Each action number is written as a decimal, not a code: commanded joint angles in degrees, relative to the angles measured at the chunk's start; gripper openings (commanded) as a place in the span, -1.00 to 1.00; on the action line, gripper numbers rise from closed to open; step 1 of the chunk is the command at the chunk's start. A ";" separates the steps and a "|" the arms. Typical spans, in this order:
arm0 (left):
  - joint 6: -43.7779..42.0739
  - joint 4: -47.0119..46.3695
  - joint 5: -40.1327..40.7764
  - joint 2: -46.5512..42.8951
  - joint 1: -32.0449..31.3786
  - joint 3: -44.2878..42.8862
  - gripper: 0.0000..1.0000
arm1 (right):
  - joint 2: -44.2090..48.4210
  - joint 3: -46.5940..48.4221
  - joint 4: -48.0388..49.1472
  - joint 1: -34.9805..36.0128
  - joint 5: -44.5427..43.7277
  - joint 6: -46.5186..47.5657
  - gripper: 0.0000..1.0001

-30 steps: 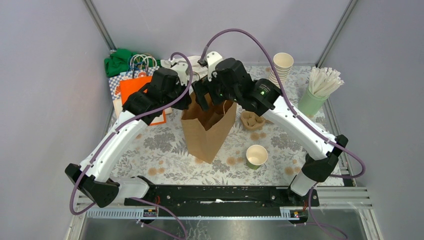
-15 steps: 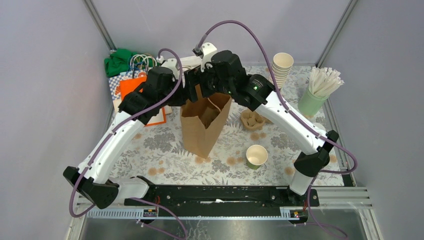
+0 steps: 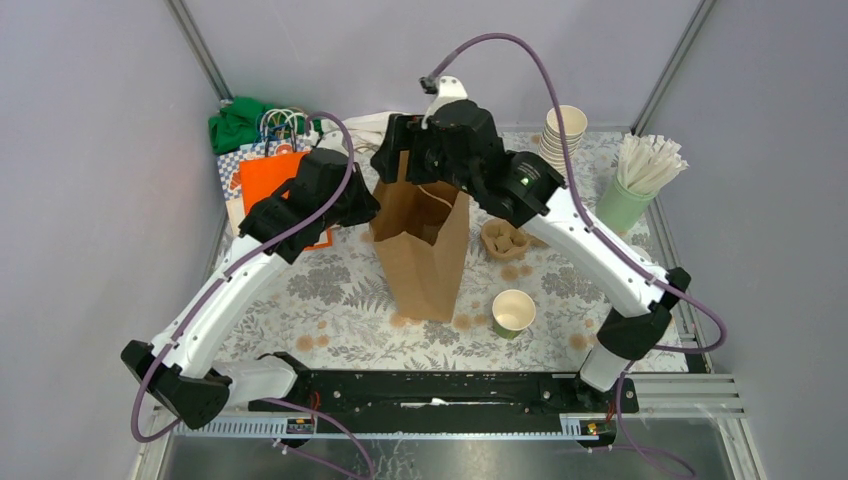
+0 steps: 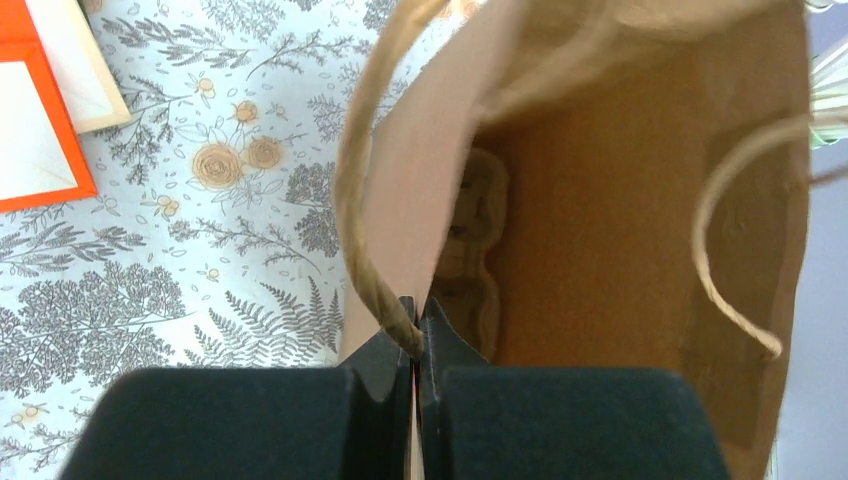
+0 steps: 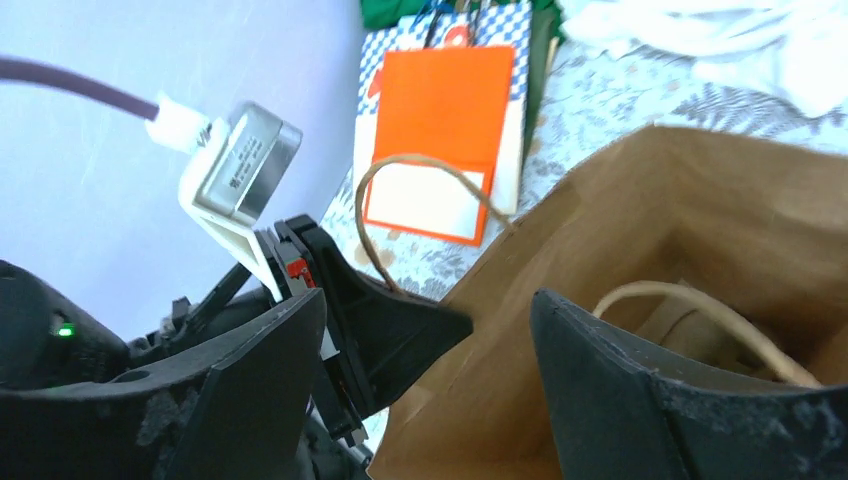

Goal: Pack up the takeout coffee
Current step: Place the cup tray in the takeout bag.

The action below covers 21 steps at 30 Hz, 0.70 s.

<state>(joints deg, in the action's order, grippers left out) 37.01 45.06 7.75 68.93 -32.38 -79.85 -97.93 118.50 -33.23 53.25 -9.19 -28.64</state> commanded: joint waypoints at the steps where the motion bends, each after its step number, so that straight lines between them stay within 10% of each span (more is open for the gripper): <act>1: 2.21 -2.39 1.32 -1.43 -0.31 0.83 -1.00 | 7.79 -3.80 4.24 0.18 -11.41 -2.04 0.66; 8: -0.38 -3.22 -0.09 -1.41 -0.31 0.64 -0.78 | 16.43 -13.96 10.27 0.21 -15.96 1.95 0.72; 21: -6.35 3.53 1.06 -2.02 -0.31 -10.80 0.48 | 19.71 -17.78 -4.86 0.19 -15.85 5.35 0.52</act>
<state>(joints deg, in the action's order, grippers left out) 32.97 47.53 7.86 68.73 -32.69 -83.29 -78.41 101.21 -32.12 53.25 -24.69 -24.88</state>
